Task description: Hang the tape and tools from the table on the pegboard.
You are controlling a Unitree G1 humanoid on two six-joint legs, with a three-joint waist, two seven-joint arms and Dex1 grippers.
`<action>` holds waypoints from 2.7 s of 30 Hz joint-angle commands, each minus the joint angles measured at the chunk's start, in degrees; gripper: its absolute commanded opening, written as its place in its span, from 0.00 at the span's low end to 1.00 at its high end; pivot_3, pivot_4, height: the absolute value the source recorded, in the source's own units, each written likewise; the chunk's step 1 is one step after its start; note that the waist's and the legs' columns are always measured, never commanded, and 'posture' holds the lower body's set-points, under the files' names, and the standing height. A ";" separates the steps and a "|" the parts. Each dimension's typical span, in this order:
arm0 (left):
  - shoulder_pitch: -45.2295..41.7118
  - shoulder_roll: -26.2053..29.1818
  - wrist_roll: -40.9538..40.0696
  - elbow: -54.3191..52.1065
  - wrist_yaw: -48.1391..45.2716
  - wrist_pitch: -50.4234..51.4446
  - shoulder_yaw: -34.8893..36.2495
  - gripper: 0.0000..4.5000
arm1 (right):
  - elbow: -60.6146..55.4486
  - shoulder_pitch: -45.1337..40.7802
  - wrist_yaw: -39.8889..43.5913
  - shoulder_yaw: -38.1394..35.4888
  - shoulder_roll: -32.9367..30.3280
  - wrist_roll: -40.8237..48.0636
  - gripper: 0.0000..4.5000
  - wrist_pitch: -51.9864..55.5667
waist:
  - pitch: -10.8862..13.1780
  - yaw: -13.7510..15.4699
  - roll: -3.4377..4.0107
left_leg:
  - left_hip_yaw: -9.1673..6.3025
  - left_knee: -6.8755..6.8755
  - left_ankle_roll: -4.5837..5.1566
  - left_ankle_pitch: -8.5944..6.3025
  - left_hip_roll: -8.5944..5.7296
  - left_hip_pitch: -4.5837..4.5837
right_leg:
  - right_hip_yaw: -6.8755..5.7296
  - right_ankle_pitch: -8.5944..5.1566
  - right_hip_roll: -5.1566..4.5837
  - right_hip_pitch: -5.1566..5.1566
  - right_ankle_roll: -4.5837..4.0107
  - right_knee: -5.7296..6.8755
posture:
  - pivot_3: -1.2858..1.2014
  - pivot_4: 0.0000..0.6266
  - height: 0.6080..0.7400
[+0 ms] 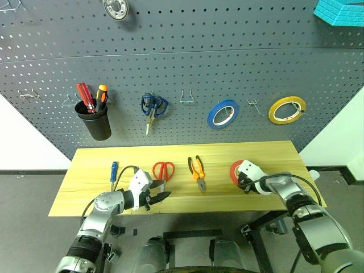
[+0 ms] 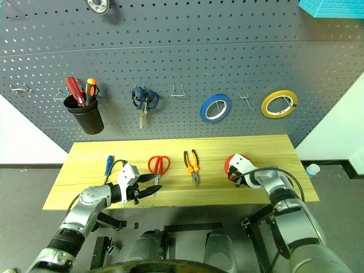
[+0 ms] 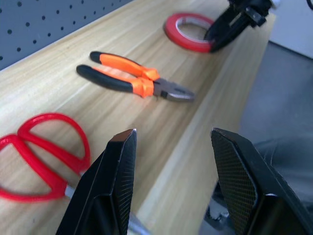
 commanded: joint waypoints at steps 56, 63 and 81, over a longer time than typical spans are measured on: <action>-4.34 -5.76 -14.63 -17.29 2.33 -5.07 6.09 0.56 | -15.24 -1.89 -40.42 3.87 -14.87 -22.70 0.89 -34.05 | 0.44 -0.38 -0.32 | 0.28 0.17 0.14 0.09 0.00 -0.49 | 0.30 0.38 0.07 -0.46 -0.26 -0.14 | 0.50 0.07 1.00; -2.67 -4.07 -9.06 -12.26 8.02 -4.46 6.88 0.56 | -28.34 9.67 -25.81 5.14 -11.20 -11.95 0.97 -34.25 | 0.42 -0.37 -0.36 | 0.27 0.13 0.14 0.09 0.00 -0.44 | 0.29 0.40 0.08 -0.40 -0.25 -0.17 | 0.49 0.08 1.00; -3.50 7.02 -2.86 5.34 7.73 -1.39 9.66 0.56 | -33.03 2.61 -14.51 2.08 20.47 3.87 0.98 26.75 | 0.66 -0.42 -0.37 | -0.05 -0.02 0.11 0.07 0.60 -0.07 | 0.52 0.33 0.90 -0.60 -0.78 0.25 | 0.49 0.14 1.00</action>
